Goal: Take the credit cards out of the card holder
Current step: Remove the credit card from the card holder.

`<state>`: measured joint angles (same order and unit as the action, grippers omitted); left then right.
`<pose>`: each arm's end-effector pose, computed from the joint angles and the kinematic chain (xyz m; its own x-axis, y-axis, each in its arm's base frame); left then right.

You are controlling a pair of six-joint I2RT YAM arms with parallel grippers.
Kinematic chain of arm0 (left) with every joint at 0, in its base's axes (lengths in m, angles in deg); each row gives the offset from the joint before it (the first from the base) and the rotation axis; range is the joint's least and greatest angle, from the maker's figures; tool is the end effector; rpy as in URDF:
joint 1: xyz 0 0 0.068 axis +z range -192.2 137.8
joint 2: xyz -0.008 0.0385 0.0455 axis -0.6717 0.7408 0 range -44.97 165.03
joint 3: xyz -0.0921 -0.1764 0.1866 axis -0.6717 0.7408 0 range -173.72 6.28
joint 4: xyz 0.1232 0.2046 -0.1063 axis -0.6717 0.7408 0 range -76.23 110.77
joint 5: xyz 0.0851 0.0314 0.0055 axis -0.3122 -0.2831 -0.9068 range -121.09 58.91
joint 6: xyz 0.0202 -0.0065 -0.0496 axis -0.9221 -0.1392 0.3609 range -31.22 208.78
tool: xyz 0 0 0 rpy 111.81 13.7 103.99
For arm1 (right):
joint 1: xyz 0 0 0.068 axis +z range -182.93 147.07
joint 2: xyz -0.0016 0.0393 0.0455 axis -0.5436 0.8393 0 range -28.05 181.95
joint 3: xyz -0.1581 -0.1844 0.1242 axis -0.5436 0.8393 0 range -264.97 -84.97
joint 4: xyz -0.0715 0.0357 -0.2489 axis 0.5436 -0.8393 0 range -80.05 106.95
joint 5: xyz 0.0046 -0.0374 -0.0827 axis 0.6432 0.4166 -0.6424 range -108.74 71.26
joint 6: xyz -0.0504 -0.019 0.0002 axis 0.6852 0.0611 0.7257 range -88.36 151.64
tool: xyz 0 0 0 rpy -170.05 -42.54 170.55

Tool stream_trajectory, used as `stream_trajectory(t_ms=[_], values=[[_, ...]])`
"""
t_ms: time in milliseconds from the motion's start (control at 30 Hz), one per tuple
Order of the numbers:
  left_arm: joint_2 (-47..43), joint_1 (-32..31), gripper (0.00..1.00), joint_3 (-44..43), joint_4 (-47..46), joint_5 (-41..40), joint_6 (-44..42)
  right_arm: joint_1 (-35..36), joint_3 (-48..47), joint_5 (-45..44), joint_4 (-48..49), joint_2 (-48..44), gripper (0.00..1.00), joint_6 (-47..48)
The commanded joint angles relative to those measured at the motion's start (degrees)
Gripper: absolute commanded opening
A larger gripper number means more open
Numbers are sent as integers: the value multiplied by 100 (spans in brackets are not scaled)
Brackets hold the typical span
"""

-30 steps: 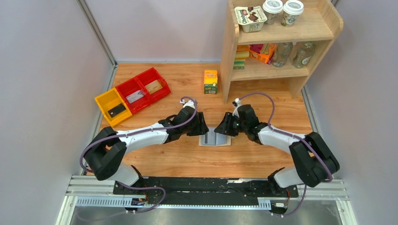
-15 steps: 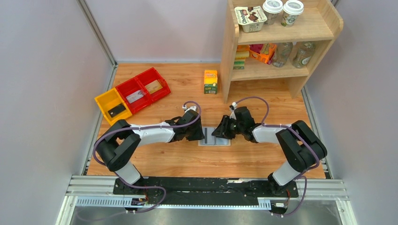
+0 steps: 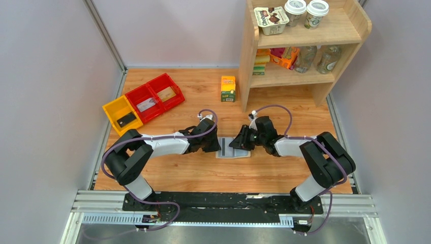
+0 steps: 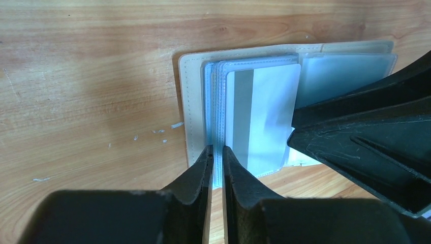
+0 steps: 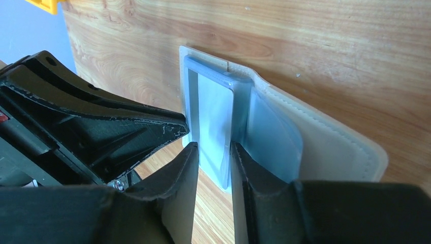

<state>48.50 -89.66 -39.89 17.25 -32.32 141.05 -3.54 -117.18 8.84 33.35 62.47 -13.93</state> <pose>0.2138 -0.2319 0.1527 -0.8958 -0.1932 -0.4002 0.0309 0.8713 -0.4898 0.2365 0.1521 0.1301 -0.9324 0.2012 -0.3002 -0.0992 0.6564 0.7478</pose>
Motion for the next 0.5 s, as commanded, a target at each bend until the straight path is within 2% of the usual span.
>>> stream_trajectory(t_ms=[0, 300, 467], values=[[92, -9, 16, -59, 82, 53, 2, 23, 127, 494, 776, -184, 29, -172], [154, -9, 13, -138, 328, -17, -15, 49, 294, 916, 1611, -8, 15, -322], [189, -9, 12, -146, 284, 18, -15, 198, 145, 1057, 1770, 325, 16, -322]])
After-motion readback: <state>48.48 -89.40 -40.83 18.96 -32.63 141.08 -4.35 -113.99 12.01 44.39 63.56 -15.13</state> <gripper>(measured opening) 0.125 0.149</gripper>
